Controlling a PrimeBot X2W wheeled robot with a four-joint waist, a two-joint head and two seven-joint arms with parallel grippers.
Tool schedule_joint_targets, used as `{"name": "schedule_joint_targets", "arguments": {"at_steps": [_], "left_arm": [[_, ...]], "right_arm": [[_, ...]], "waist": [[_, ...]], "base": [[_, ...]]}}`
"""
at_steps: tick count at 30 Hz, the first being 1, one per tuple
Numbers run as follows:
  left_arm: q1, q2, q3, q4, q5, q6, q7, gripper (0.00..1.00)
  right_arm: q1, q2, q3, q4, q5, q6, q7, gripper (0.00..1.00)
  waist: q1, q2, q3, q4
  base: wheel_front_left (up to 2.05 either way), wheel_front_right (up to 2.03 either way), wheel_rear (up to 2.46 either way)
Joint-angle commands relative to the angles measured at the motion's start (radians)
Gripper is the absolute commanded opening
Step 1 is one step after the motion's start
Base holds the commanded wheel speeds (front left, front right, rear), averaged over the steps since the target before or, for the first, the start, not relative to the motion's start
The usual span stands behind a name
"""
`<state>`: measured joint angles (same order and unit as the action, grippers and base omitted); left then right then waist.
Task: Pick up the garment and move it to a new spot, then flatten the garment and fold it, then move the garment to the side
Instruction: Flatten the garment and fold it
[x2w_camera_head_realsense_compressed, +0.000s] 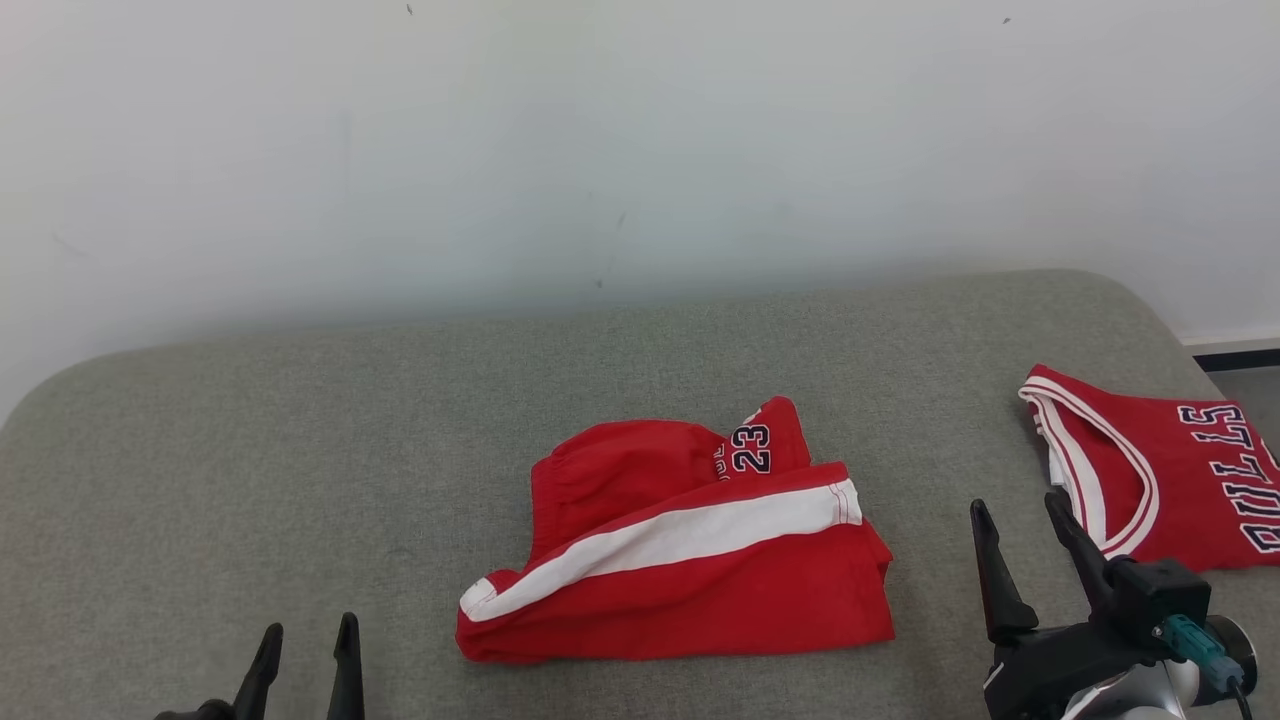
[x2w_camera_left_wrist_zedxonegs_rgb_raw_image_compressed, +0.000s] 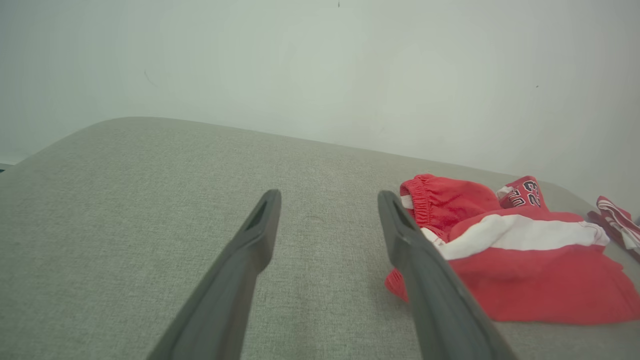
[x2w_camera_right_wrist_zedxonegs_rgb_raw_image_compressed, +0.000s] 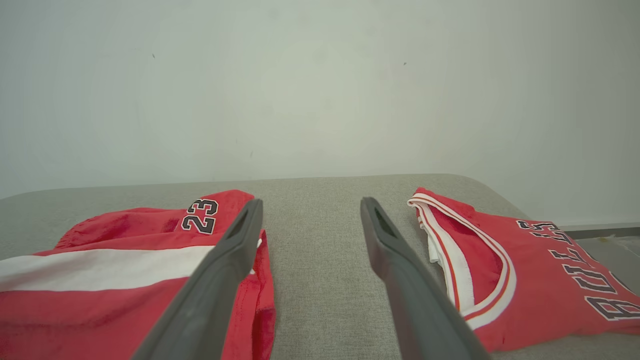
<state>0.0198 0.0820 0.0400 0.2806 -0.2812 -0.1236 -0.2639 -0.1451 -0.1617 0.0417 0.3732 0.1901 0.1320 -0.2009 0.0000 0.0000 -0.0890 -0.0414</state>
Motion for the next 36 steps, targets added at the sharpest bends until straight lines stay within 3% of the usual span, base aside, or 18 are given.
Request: {"name": "schedule_joint_targets", "arguments": {"at_steps": [1, 9, 19, 26, 36], "left_arm": [[-0.003, 0.003, -0.002, 0.002, 0.01, -0.002, 0.0, 1.0], [-0.022, 0.016, -0.052, 0.021, 0.036, -0.005, 0.002, 1.0], [-0.142, 0.053, -0.2, 0.131, 0.07, -0.006, 0.074, 1.0], [-0.267, 0.08, -0.312, 0.217, -0.003, -0.005, 0.149, 1.0], [-0.35, 0.129, -0.43, 0.258, -0.147, -0.006, 0.268, 1.0]], "right_arm": [[0.006, 0.002, 0.001, -0.002, -0.005, -0.003, 0.003, 1.0], [-0.031, 0.0, 0.017, -0.002, 0.021, -0.003, 0.027, 1.0], [-0.185, -0.02, 0.133, 0.124, 0.181, -0.003, 0.246, 1.0], [-0.277, -0.039, 0.199, 0.214, 0.229, -0.003, 0.29, 1.0], [-0.345, -0.063, 0.261, 0.275, 0.281, -0.003, 0.269, 1.0]], "waist": [[0.0, 0.0, 0.001, 0.0], [0.0, 0.0, 0.011, -0.004], [0.0, 0.0, 0.054, 0.0], [0.0, 0.0, 0.09, 0.011], [0.0, 0.0, 0.147, 0.012]], "base": [[0.0, 0.0, 0.0], [0.0, 0.0, 0.0], [0.0, 0.0, 0.0], [0.0, 0.0, 0.0], [0.0, 0.0, 0.0]]}}
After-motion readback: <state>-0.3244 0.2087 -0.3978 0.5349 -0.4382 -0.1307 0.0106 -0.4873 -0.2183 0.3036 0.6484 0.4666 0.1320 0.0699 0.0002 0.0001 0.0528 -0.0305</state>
